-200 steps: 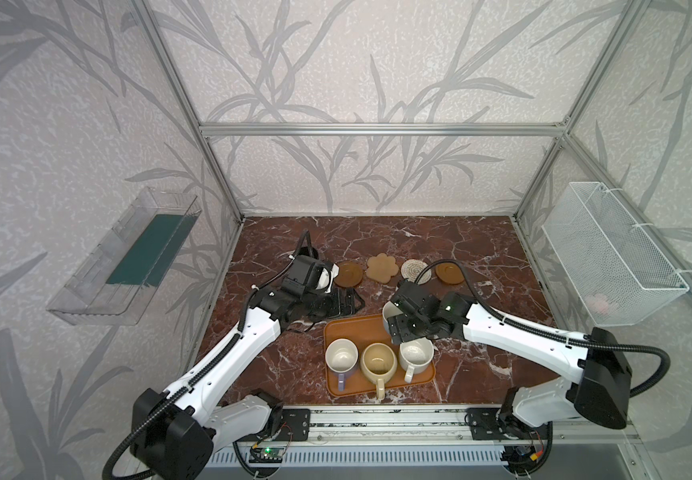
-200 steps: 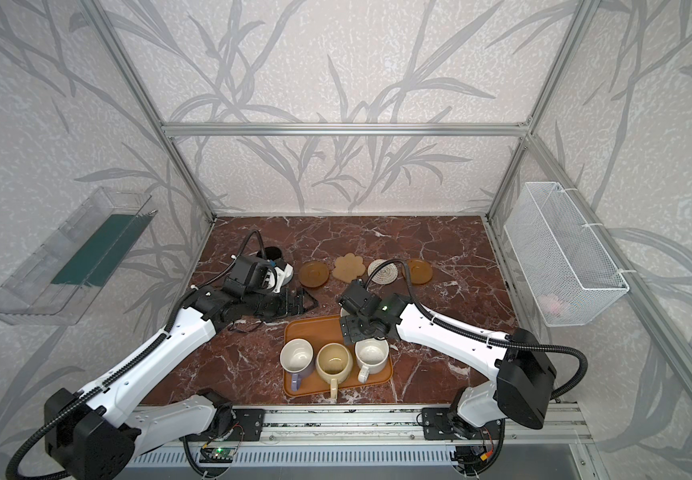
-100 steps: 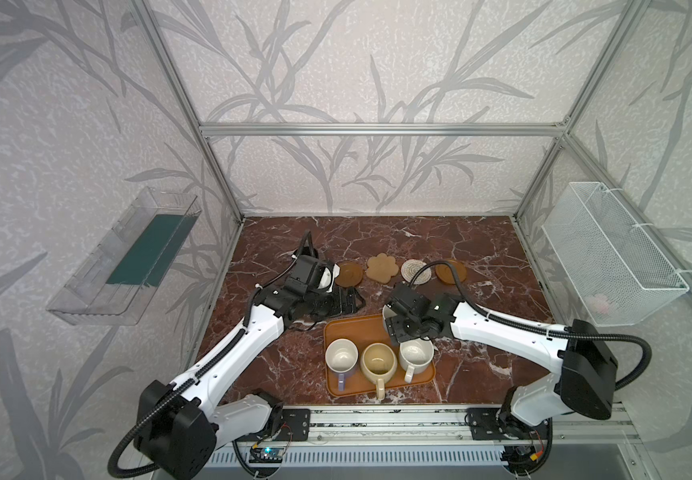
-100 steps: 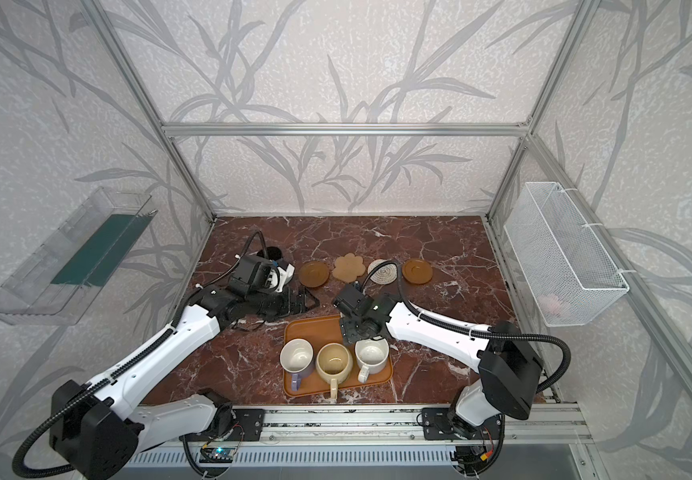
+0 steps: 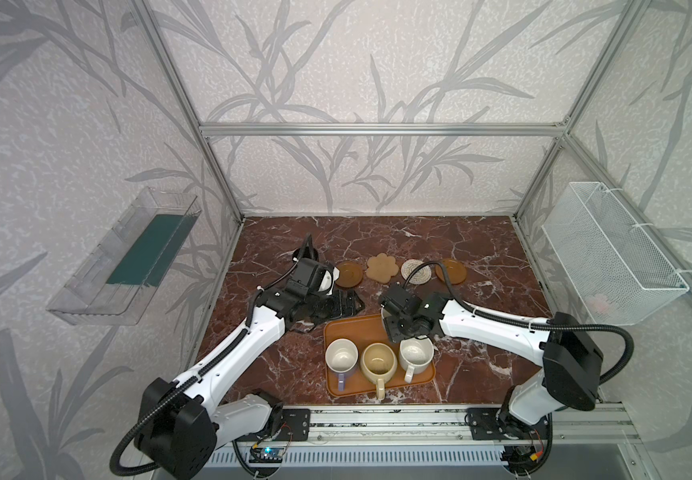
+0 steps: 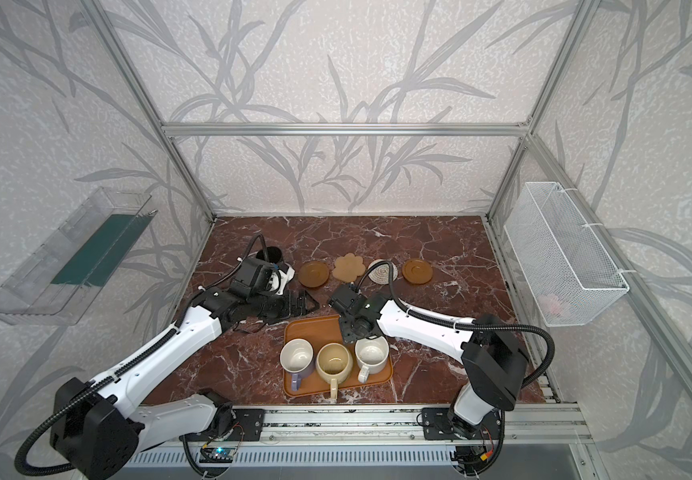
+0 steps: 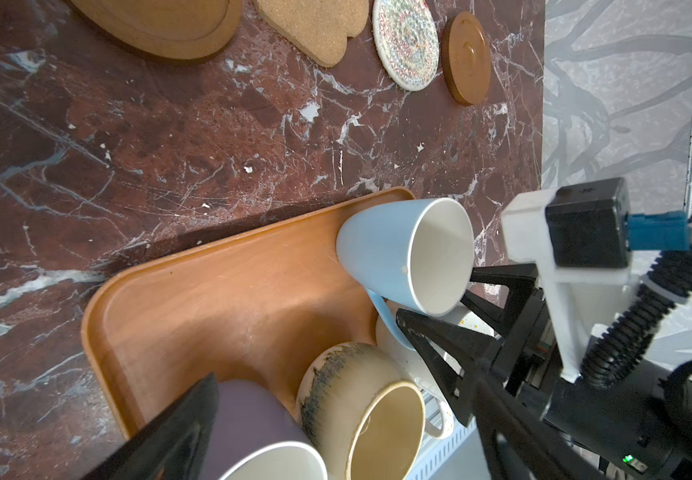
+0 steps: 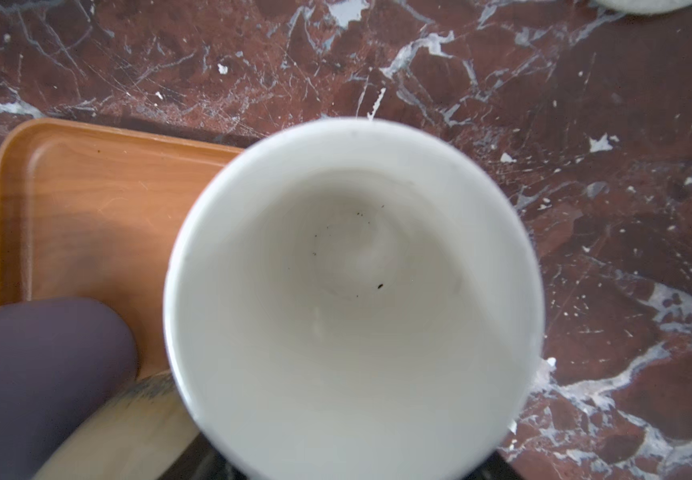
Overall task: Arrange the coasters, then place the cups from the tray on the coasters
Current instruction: 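Lower the right gripper into the light-blue mug on the tray and grasp it, then lift the light-blue mug with the right gripper and carry it toward the wooden coaster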
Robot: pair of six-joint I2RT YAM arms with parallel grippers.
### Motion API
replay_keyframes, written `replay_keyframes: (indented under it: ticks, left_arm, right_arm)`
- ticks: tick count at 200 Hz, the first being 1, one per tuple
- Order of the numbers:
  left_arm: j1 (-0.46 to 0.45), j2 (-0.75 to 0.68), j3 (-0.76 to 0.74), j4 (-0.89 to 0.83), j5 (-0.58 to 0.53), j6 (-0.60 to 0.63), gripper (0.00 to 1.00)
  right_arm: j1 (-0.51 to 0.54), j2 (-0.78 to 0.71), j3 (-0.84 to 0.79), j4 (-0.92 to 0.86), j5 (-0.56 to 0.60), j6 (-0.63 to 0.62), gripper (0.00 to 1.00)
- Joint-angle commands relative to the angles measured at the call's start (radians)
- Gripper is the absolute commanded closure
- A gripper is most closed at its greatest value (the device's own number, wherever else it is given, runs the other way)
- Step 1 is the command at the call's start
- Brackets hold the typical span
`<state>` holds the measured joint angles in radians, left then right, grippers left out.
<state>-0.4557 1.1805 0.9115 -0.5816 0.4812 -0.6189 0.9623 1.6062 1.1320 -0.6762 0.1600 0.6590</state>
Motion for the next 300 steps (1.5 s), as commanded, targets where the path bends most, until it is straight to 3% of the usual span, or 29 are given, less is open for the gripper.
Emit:
replay_keyframes:
  ticks: [1,70,137,300]
  left_arm:
    - [-0.002,-0.01,-0.008,0.016,-0.016,-0.004,0.03]
    - [-0.002,-0.005,-0.018,0.025,-0.018,-0.012,0.03]
    - [-0.003,-0.011,-0.02,0.028,-0.02,-0.019,0.03]
    - [-0.001,-0.049,-0.048,0.069,-0.067,-0.076,0.03]
  right_arm:
    - [0.004,0.014,0.028,0.022,-0.003,-0.015,0.38]
    - [0.004,0.022,0.017,0.093,-0.085,-0.094,0.45]
    - [0.003,0.04,0.045,0.02,-0.034,-0.082,0.57]
    - [0.003,0.054,0.028,0.075,-0.02,-0.066,0.78]
